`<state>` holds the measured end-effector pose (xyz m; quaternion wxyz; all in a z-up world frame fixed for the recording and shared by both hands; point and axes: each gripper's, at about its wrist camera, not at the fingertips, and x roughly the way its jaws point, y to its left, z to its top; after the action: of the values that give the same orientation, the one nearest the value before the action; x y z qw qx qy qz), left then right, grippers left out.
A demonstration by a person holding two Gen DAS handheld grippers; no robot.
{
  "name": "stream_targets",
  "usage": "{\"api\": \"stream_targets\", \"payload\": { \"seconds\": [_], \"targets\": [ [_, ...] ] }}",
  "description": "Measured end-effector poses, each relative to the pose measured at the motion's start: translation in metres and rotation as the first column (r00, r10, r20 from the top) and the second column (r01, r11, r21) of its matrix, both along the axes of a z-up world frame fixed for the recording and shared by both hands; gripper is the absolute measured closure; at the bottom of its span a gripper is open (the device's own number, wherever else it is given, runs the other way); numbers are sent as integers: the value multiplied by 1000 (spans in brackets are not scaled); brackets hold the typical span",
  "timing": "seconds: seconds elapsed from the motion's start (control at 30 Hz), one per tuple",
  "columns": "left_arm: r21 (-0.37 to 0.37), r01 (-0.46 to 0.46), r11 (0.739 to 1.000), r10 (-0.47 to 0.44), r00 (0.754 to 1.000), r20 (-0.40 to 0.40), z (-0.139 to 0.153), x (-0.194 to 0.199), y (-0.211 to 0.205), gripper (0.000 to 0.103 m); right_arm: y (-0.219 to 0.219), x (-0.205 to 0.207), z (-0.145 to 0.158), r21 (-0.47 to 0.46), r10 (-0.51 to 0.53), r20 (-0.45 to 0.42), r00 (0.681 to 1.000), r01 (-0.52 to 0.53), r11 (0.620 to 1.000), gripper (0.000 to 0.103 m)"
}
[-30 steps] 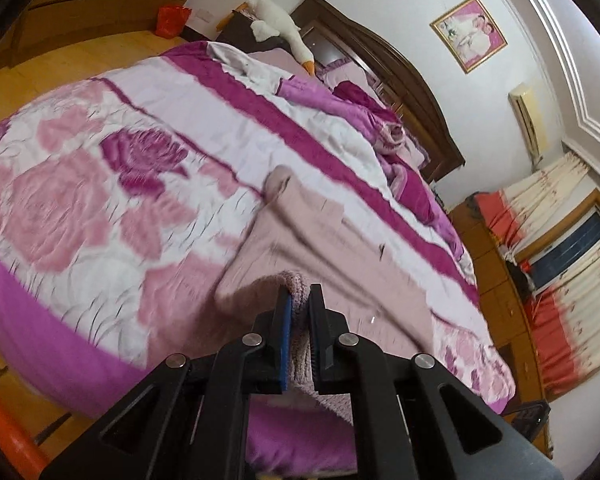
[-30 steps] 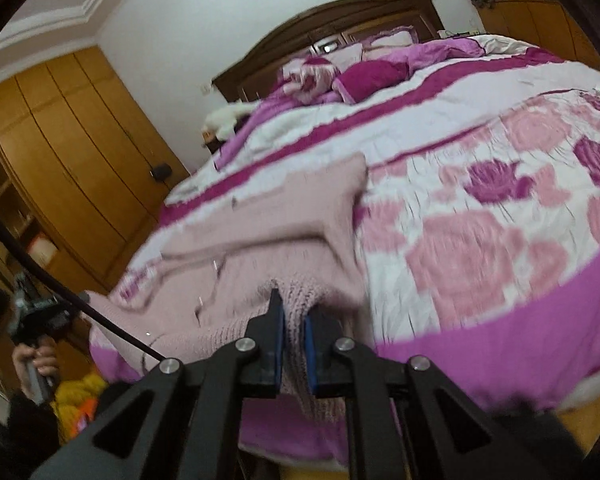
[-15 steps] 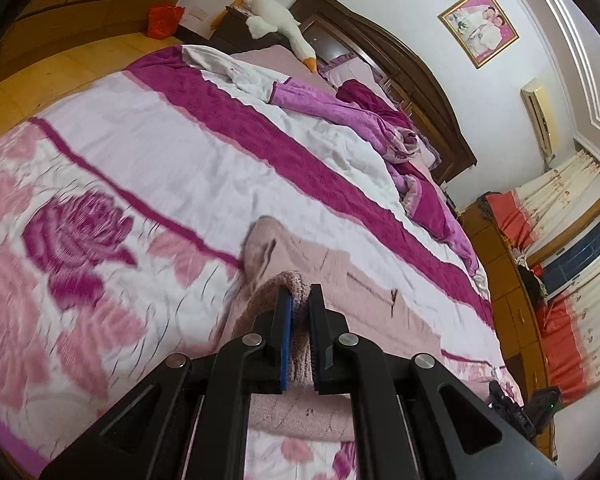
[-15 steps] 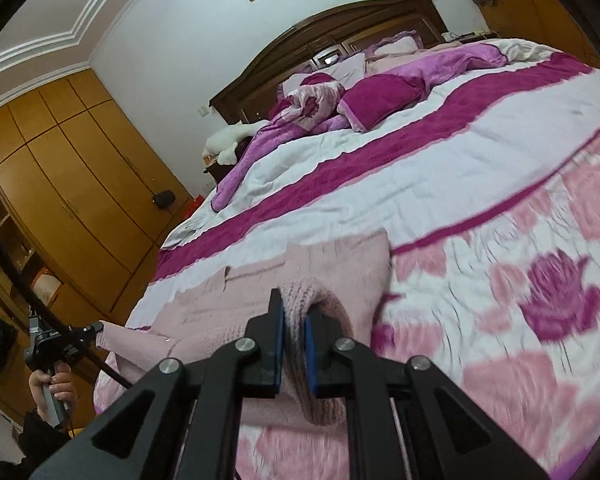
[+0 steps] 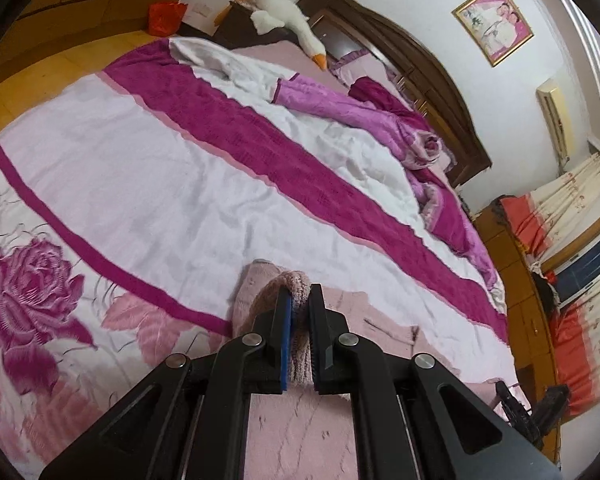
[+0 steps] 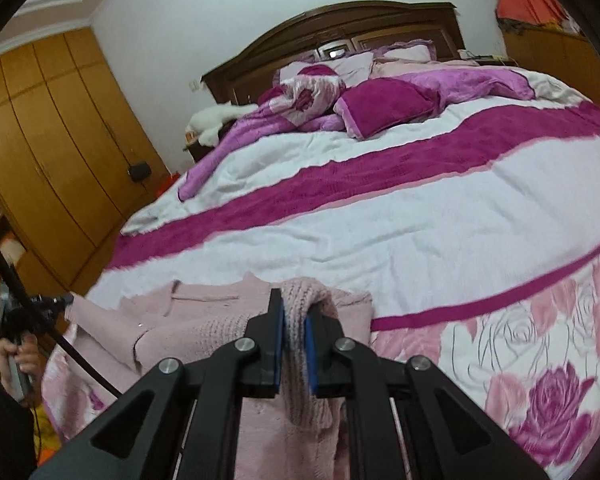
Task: Fold small clothes
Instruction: 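Open both grippers and withdraw them from the folded cardigan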
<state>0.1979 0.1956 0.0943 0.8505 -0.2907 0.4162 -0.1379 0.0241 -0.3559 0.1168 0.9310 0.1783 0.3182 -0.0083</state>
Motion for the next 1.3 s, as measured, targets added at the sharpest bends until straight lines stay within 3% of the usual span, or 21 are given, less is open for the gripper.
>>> {"api": "stream_targets", "payload": {
  "seconds": [0.13,0.3,0.4,0.47,0.5,0.53,0.6,0.67,0.7,0.73,0.77,0.83,0.87,0.93,0.97,1.03,1.1,1.13,1.17,1.23,1.3],
  "targets": [
    [0,4,1000,-4,999,-41,-17,20,-4,103,-7,15,-12,-41,-4,-23,1000,3,999,94],
    [29,13,999,-9,994,-109,-43,49,-9,103,-23,34,-35,9,2,-64,998,-2,1000,94],
    [25,67,997,-62,985,-163,-62,72,-20,103,-30,49,-49,27,7,-92,996,-4,1000,92],
    [73,122,990,-108,979,-171,-64,79,-24,103,-38,60,-60,1,-48,-137,989,48,999,72],
    [117,126,985,-111,985,-131,-59,77,-23,99,-41,62,-63,-43,-102,-164,981,96,994,43],
    [139,116,983,-104,990,-92,-52,72,-20,91,-43,62,-65,-99,-159,-179,971,143,985,34],
    [204,91,975,-93,996,-1,-33,51,-16,91,-43,56,-63,-262,-236,-163,958,188,947,34],
    [296,196,935,-220,974,52,-17,24,-36,91,-31,42,-52,-411,-252,-130,959,179,894,36],
    [370,294,881,-345,935,78,-10,-1,-61,94,-22,34,-43,-449,-237,-109,965,165,878,38],
    [404,327,854,-392,916,86,-8,-12,-74,103,-10,27,-35,-470,-195,-95,976,128,873,38],
    [423,370,827,-438,896,73,-9,-24,-91,103,9,20,-26,-470,-96,-114,989,32,882,38],
    [413,457,788,-464,881,-90,-28,-25,-120,103,48,19,-20,-341,142,-230,963,-216,915,41],
    [422,480,769,-453,875,-171,-40,-21,-133,103,58,23,-23,-270,205,-271,941,-278,922,43],
    [447,498,743,-448,867,-220,-55,-10,-152,103,77,36,-34,-174,271,-355,895,-348,921,44],
    [459,478,749,-425,878,-220,-57,2,-159,103,83,49,-44,-157,269,-399,876,-354,922,44],
    [438,429,790,-386,903,-189,-50,20,-160,103,77,70,-57,-144,233,-454,860,-329,933,47],
    [434,291,853,-285,955,-79,-35,41,-153,103,61,97,-67,-167,143,-491,859,-254,953,50],
    [464,216,859,-228,973,-29,-31,49,-152,103,57,106,-65,-189,115,-479,870,-231,954,50],
    [512,155,845,-176,984,-9,-31,56,-152,103,48,115,-59,-239,78,-440,895,-200,950,50],
    [522,142,841,-151,988,-26,-33,57,-153,103,38,119,-50,-323,-3,-378,926,-129,937,48],
    [430,191,882,-191,981,-44,-39,49,-144,103,30,117,-45,-371,-44,-324,945,-84,925,48]
  ]
}}
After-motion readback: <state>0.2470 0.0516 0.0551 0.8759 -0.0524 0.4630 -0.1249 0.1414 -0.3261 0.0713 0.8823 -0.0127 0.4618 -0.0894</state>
